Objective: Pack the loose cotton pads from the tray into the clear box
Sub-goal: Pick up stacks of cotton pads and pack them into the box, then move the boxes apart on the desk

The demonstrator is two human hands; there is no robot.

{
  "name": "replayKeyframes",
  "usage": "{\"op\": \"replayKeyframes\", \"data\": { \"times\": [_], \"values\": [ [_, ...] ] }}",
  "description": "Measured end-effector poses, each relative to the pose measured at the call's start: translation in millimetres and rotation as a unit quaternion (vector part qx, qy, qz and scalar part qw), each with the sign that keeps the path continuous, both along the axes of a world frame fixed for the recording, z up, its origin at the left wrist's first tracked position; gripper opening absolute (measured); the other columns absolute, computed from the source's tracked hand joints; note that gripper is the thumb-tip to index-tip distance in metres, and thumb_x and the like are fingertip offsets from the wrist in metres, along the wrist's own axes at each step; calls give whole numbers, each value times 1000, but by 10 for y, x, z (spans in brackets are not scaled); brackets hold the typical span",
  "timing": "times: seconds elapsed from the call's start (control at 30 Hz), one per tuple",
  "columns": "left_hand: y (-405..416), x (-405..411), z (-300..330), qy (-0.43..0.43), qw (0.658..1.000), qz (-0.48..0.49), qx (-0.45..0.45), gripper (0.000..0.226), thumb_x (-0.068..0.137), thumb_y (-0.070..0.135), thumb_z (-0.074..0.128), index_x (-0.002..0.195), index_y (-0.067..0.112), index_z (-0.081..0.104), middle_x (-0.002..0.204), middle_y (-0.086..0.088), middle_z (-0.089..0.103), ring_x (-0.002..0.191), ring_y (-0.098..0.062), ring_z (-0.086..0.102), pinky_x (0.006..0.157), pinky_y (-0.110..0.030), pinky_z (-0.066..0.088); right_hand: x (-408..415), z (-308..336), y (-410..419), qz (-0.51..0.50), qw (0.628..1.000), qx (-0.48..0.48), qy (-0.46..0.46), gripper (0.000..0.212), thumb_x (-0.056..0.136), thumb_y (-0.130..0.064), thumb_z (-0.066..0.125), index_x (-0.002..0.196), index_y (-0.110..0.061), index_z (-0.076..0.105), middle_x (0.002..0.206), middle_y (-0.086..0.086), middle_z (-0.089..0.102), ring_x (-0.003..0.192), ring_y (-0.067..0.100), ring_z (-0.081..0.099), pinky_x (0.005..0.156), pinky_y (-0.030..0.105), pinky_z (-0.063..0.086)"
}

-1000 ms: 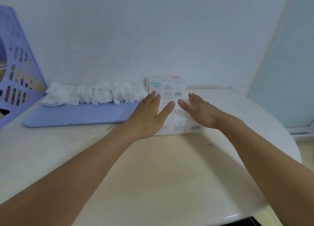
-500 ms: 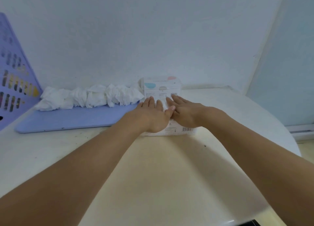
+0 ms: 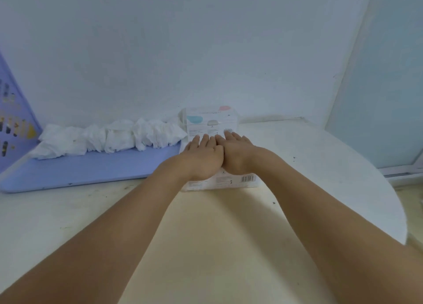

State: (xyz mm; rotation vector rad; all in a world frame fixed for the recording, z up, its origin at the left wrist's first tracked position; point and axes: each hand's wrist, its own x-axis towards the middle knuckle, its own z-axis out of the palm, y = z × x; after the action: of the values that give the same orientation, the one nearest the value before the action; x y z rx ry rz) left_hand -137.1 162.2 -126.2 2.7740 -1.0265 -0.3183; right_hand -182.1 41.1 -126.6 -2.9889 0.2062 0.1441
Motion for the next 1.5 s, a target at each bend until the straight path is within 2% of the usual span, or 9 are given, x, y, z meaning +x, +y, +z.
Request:
{"op": "replayKeyframes", "data": {
  "times": [0.23, 0.33, 0.5, 0.6, 0.7, 0.97, 1.1, 1.3, 1.5],
  "values": [
    [25, -71, -45, -14, 999, 4, -34, 58, 107, 28, 7, 159, 9, -10, 168, -6, -14, 154, -18, -15, 126, -40, -5, 49, -119, -107, 25, 999, -8, -23, 71, 102, -36, 35, 162, -19, 2, 170, 3, 1, 156, 26, -7, 126, 48, 4],
    [71, -66, -43, -23, 996, -27, -79, 62, 108, 40, 11, 161, 11, -3, 169, -3, -10, 155, -16, -12, 126, -40, -2, -138, -7, -126, 97, 978, 134, -127, 41, 96, -29, 45, 136, -29, 54, 141, -7, 50, 134, 18, 39, 115, 34, 29],
    [302, 151, 3, -86, 829, 79, -547, 36, 103, 29, 50, 136, 16, 57, 139, 1, 57, 127, -9, 49, 103, -18, 34, -228, 113, -482, -139, 732, 445, -496, 20, 83, -17, 57, 82, -18, 77, 88, -3, 77, 94, 16, 71, 90, 26, 53],
    [378, 386, -119, 8, 777, 232, -585, 32, 102, 15, 47, 130, 12, 61, 131, -1, 62, 122, -17, 56, 102, -23, 41, -114, -31, -677, -313, 749, 502, -300, 23, 92, -29, 55, 84, -12, 69, 82, 4, 72, 82, 27, 67, 71, 33, 52],
    [336, 398, -332, 113, 818, 262, -500, 37, 103, 21, 41, 137, 17, 56, 126, 1, 63, 109, -17, 60, 91, -29, 49, -106, -165, -634, -307, 731, 578, -193, 26, 99, -26, 54, 87, -6, 65, 77, 7, 67, 71, 24, 63, 68, 32, 49],
    [305, 168, -289, 182, 783, 212, -555, 29, 102, 5, 42, 87, 27, 55, 76, 5, 56, 69, -11, 53, 60, -23, 44, -259, -216, -483, -276, 640, 673, -246, 8, 94, -6, 57, 97, -10, 63, 93, 12, 60, 83, 26, 60, 76, 37, 50],
    [318, 106, -321, 160, 760, 215, -592, 25, 103, 19, 47, 124, 23, 61, 101, 8, 67, 95, -10, 65, 77, -22, 51, -392, -139, -374, -243, 624, 679, -301, 32, 94, 4, 47, 107, -13, 71, 97, 8, 74, 77, 21, 70, 69, 31, 59],
    [326, -36, -279, 327, 643, 173, -670, 74, 97, 73, 20, 104, 22, 72, 103, -7, 78, 101, -27, 73, 97, -47, 54, -448, -127, -356, -193, 533, 754, -332, 41, 91, -27, 37, 64, -9, 63, 90, 11, 72, 90, 29, 64, 84, 41, 52],
    [435, 40, -223, 409, 703, 88, -575, 47, 85, 50, 66, 96, 4, 67, 120, -13, 72, 109, -34, 69, 101, -49, 50, -424, -118, -481, -117, 661, 712, -207, 61, 95, -49, 51, 53, -6, 57, 116, 15, 73, 96, 35, 68, 87, 40, 50]
  ]
}}
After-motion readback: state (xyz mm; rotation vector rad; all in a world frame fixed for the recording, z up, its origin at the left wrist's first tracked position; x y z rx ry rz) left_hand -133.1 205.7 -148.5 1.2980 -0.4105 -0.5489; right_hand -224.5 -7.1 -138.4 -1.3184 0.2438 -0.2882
